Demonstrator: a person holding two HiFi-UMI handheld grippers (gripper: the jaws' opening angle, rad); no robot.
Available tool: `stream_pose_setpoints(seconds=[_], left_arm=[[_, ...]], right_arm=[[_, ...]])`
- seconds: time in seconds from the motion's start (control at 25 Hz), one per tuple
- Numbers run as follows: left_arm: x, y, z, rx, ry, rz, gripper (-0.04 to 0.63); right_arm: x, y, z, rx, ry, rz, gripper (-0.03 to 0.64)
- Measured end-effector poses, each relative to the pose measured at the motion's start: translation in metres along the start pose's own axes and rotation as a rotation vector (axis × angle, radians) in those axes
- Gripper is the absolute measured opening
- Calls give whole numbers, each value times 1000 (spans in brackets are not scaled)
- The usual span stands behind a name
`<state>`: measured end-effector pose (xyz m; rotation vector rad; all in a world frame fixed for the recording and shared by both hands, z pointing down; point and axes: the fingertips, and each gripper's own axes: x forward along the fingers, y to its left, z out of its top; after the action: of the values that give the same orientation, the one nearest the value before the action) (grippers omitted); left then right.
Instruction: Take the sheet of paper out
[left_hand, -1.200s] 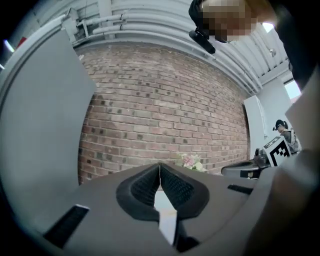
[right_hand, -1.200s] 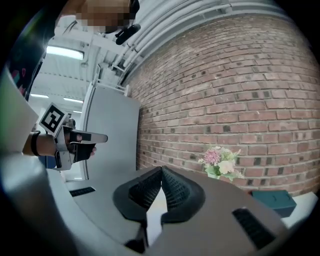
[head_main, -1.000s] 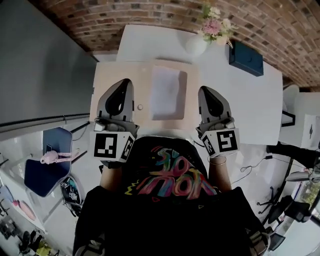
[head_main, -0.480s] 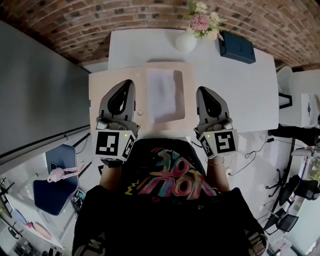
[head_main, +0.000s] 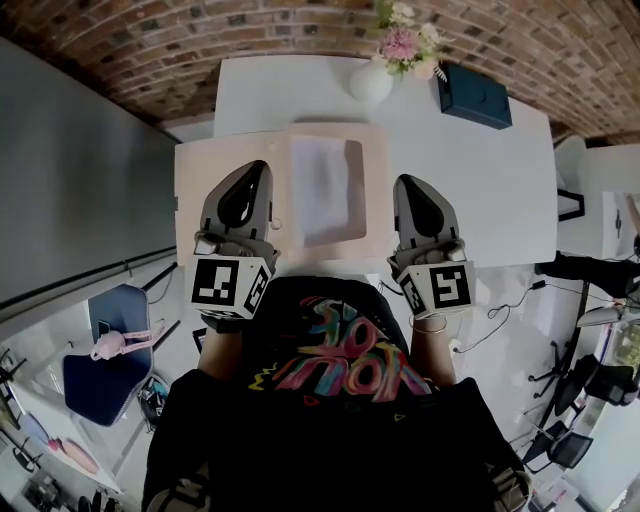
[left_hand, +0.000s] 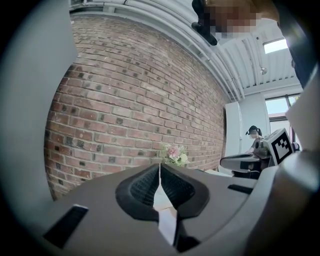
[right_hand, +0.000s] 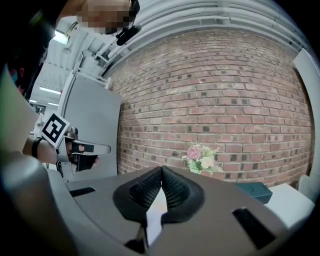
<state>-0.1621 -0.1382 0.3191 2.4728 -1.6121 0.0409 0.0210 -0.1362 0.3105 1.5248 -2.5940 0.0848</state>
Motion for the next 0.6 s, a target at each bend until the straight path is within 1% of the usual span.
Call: stream_pose_setpoints(seconds=[0.12, 0.24, 0.28, 0.32, 0.36, 0.48, 0.6], left_arm=[[1, -2, 0, -4, 0, -7, 28], [4, -3, -4, -5, 14, -18, 36], [6, -4, -6, -9, 23, -30, 73], [8, -5, -9, -15, 33, -46, 133], [10, -7, -11, -22, 41, -60, 149], [13, -8, -16, -27, 57, -74, 149], [16, -8, -23, -46, 70, -85, 166]], right_arm=[[1, 0, 0, 7, -2, 1, 18], [0, -3, -9, -12, 27, 10, 18], [0, -4, -13, -19, 39, 15, 18], [0, -4, -14, -22, 45, 17, 18], [0, -5, -15, -22, 48, 18, 18], [1, -5, -17, -21, 52, 20, 18], [3, -5, -15, -6, 41, 13, 18]])
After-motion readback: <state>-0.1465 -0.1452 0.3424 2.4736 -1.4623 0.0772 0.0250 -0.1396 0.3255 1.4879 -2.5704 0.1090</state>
